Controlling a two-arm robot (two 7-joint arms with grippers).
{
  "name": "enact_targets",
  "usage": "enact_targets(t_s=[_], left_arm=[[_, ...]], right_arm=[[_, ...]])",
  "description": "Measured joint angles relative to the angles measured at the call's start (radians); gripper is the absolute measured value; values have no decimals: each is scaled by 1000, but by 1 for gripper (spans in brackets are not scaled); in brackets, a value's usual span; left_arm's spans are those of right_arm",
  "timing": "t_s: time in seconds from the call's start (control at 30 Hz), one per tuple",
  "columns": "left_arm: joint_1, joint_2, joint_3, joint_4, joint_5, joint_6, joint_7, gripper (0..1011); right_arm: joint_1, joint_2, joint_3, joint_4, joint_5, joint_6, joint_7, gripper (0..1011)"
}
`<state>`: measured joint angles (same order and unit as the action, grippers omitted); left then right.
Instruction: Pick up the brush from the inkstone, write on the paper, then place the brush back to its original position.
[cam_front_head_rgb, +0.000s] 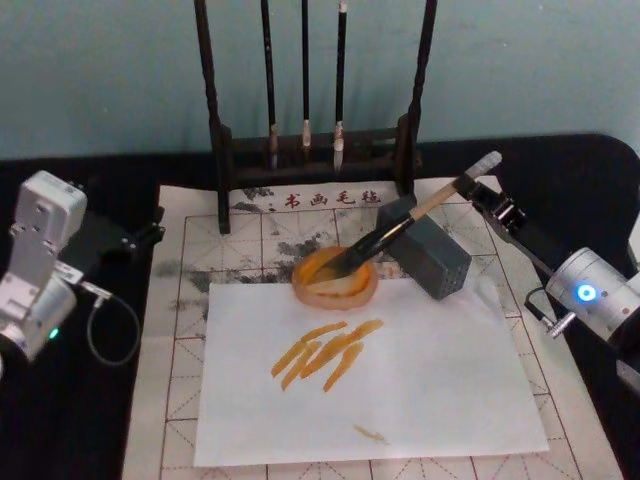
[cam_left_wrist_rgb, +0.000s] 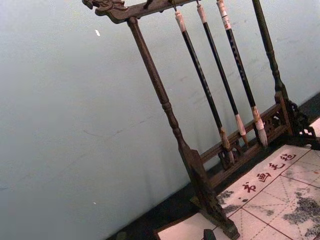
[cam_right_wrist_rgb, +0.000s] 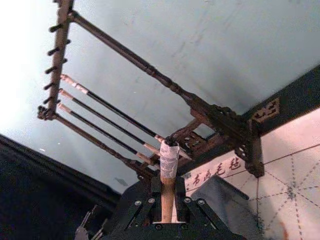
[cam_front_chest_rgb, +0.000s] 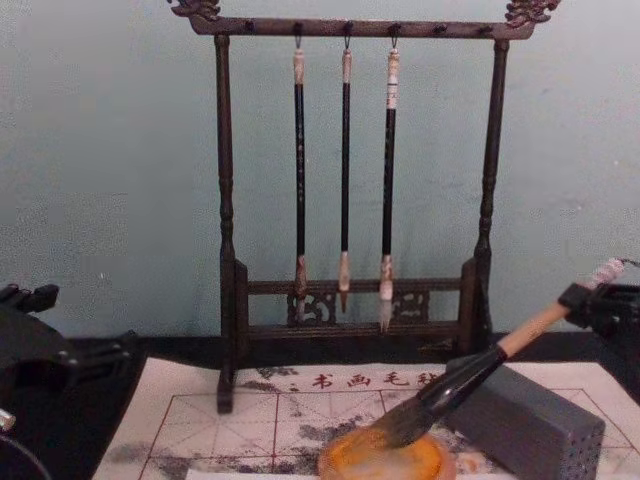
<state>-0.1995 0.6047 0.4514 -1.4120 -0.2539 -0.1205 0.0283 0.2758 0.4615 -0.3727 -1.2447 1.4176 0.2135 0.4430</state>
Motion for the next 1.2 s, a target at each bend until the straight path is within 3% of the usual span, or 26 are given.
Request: enact_targets(t_s=[0.83, 1.2], left_arm=[[0, 0, 0, 0, 0, 0, 0, 1001], [0, 0, 0, 0, 0, 0, 0, 1001]], right_arm=[[-36, 92, -53, -87, 12, -48, 62, 174], [-35, 110, -84, -101, 3, -66, 74, 175]])
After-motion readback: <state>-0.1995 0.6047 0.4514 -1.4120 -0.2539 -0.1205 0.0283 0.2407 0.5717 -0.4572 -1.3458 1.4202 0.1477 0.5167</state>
